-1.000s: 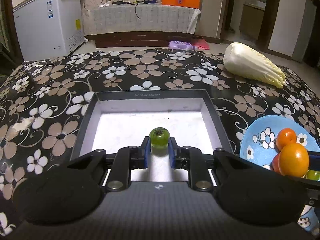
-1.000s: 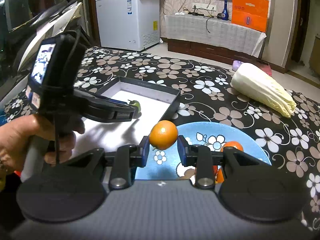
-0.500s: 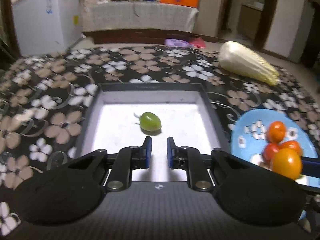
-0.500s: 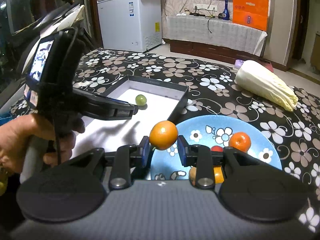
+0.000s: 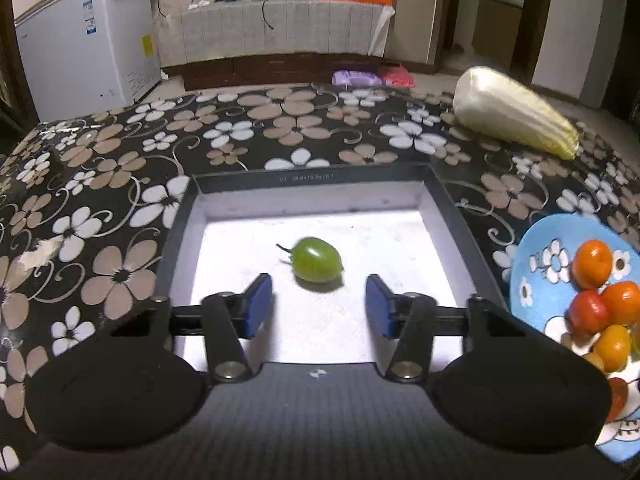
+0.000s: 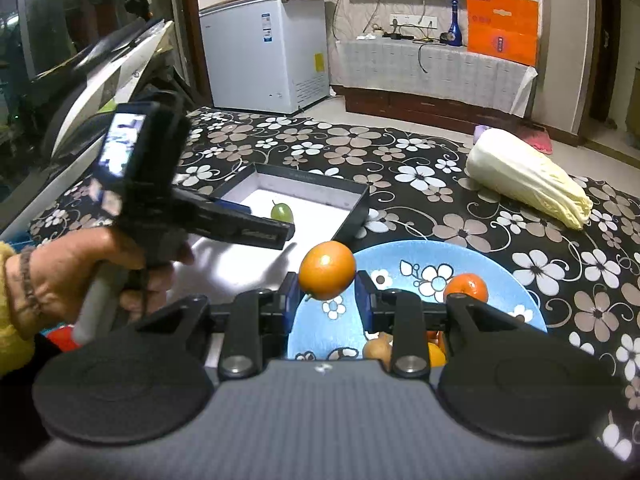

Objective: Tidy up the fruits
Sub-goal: 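Grasp the green lime with the left tool while the right tool holds the orange, then carry the orange and green lime over the plate and open both tools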

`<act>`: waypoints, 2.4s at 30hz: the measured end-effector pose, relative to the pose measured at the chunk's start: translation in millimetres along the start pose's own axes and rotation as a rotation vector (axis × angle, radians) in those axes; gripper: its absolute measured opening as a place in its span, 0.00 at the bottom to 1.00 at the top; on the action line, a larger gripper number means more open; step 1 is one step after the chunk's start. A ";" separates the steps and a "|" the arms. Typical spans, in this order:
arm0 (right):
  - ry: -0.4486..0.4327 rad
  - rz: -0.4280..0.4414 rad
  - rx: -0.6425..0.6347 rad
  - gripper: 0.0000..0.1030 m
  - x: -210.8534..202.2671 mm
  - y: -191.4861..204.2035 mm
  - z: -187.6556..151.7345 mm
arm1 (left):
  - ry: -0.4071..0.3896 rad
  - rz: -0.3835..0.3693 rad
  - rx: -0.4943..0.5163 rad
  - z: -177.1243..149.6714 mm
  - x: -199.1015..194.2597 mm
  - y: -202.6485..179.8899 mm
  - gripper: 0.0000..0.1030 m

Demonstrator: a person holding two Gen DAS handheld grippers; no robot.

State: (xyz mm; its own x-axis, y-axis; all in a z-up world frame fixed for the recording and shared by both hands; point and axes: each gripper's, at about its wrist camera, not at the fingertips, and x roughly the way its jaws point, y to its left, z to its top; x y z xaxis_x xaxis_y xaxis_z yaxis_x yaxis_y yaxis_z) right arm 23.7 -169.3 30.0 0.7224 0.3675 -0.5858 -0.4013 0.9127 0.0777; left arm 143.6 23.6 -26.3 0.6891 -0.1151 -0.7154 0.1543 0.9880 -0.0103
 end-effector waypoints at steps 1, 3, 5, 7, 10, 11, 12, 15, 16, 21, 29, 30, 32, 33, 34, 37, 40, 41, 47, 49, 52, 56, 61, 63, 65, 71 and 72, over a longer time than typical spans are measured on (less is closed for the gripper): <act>0.002 0.002 -0.004 0.32 0.1 0.6 -0.3 | -0.006 0.006 0.005 0.2 1.5 -1.7 0.48; 0.008 0.004 -0.010 0.32 0.9 -0.2 -0.6 | -0.008 0.002 -0.001 1.6 3.2 -3.3 0.37; 0.010 0.002 -0.009 0.32 1.4 -1.0 -0.5 | -0.013 0.009 -0.007 2.1 4.8 -3.4 0.31; 0.010 0.002 -0.007 0.32 1.3 -1.3 -0.4 | -0.015 0.012 -0.016 2.3 5.3 -3.2 0.31; 0.012 0.005 -0.012 0.32 1.2 0.1 -1.1 | -0.016 0.021 -0.012 1.8 4.4 -5.3 0.30; 0.013 0.005 -0.015 0.32 1.4 0.6 -1.3 | -0.014 0.022 -0.010 1.4 3.6 -5.8 0.30; 0.015 0.005 -0.016 0.32 1.6 0.8 -1.1 | -0.011 0.020 -0.010 1.2 2.6 -5.8 0.30; 0.016 0.002 -0.012 0.32 3.0 0.4 -0.5 | -0.012 0.021 -0.011 0.7 -3.8 -5.6 0.30; 0.017 0.002 -0.011 0.32 4.1 0.0 -0.3 | -0.015 0.020 -0.012 0.7 -6.9 -5.6 0.30; 0.018 0.002 -0.013 0.32 5.7 1.5 -0.2 | -0.040 0.007 -0.006 3.2 -26.3 -9.6 0.30; 0.016 -0.002 -0.009 0.32 6.2 2.7 -0.6 | -0.077 -0.033 0.020 5.6 -50.9 -28.2 0.30; 0.016 -0.004 -0.009 0.32 5.8 2.1 -0.7 | -0.080 -0.042 0.022 6.1 -52.9 -31.1 0.30; 0.014 -0.010 -0.008 0.32 4.3 -0.3 -1.2 | -0.087 -0.059 0.026 6.9 -56.4 -37.0 0.30; 0.014 -0.013 -0.008 0.32 2.9 -2.1 -1.5 | -0.091 -0.070 0.028 7.1 -58.4 -40.3 0.30; 0.012 -0.017 -0.006 0.32 1.3 -4.5 -2.0 | -0.095 -0.082 0.031 7.0 -60.3 -44.3 0.30; 0.018 -0.040 0.002 0.32 -2.8 -15.1 -5.5 | -0.100 -0.118 0.050 5.2 -64.3 -57.8 0.30; 0.027 -0.074 0.020 0.32 -6.9 -28.4 -10.6 | -0.098 -0.150 0.082 2.3 -64.9 -74.4 0.30; 0.031 -0.083 0.028 0.32 -7.9 -32.8 -12.6 | -0.097 -0.161 0.089 1.3 -64.8 -79.9 0.30; 0.065 -0.162 0.073 0.32 -8.3 -57.5 -23.3 | -0.079 -0.229 0.151 -9.0 -63.0 -116.5 0.30; 0.076 -0.181 0.081 0.32 -7.0 -62.3 -25.8 | -0.066 -0.240 0.168 -12.1 -60.0 -126.4 0.30; 0.092 -0.188 0.082 0.33 -3.4 -66.3 -28.4 | -0.047 -0.242 0.188 -16.6 -55.4 -135.1 0.31; 0.105 -0.213 0.073 0.34 0.8 -69.0 -29.5 | -0.039 -0.240 0.195 -18.5 -51.7 -136.7 0.31; 0.106 -0.212 0.087 0.33 1.3 -72.1 -29.7 | -0.033 -0.237 0.191 -21.0 -52.2 -134.8 0.31; 0.104 -0.209 0.089 0.35 0.5 -71.8 -29.9 | -0.031 -0.233 0.194 -23.4 -54.5 -134.7 0.31; 0.094 -0.209 0.090 0.36 -2.5 -71.2 -30.1 | -0.034 -0.230 0.195 -24.9 -58.0 -134.7 0.31; 0.037 -0.187 0.135 0.46 -19.6 -74.8 -31.2 | -0.053 -0.213 0.189 -31.4 -71.5 -132.9 0.48; 0.025 -0.179 0.145 0.47 -22.6 -75.6 -31.5 | -0.059 -0.211 0.193 -32.9 -74.6 -133.4 0.48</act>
State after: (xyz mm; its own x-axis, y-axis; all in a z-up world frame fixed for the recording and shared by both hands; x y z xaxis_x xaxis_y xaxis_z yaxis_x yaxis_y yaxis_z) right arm 20.0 -252.2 11.9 0.7600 0.1946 -0.6201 -0.1814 0.9797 0.0851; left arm 48.4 -96.2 5.4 0.6670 -0.3272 -0.6694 0.4262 0.9045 -0.0174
